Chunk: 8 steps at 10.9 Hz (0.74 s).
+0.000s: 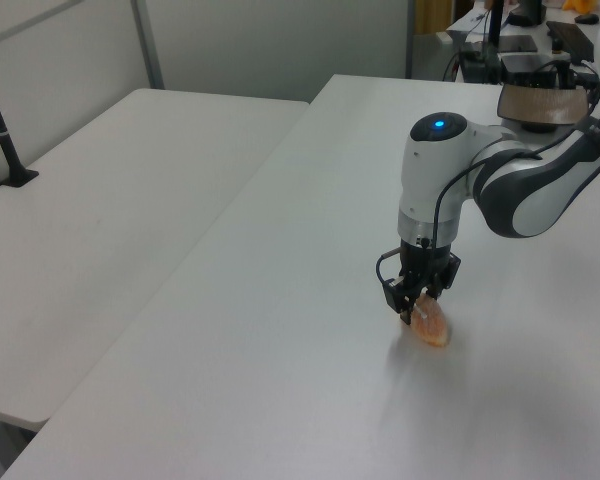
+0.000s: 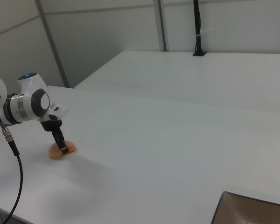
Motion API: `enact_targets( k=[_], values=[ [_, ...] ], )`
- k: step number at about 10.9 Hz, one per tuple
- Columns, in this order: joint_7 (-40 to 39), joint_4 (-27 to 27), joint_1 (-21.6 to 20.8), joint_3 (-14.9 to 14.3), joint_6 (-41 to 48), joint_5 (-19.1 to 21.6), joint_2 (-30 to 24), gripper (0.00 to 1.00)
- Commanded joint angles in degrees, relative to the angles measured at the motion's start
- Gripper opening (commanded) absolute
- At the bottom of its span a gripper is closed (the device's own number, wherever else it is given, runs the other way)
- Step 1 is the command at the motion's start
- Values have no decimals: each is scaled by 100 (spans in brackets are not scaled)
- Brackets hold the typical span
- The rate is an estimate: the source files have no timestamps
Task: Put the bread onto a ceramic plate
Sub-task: 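Close the gripper around the bread roll, then lift the bread roll and carry it toward the brown plate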
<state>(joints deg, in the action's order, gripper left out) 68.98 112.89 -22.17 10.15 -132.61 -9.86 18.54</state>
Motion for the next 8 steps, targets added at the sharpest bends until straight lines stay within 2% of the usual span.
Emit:
enact_targets(
  k=[1, 5, 8],
  values=[
    [160, 23, -24, 4, -81, -156, -87, 35],
    [37, 40, 238, 4, 7, -148, -525, 35],
    [-550, 40, 616, -144, 357, -113, -965, 35]
  ],
)
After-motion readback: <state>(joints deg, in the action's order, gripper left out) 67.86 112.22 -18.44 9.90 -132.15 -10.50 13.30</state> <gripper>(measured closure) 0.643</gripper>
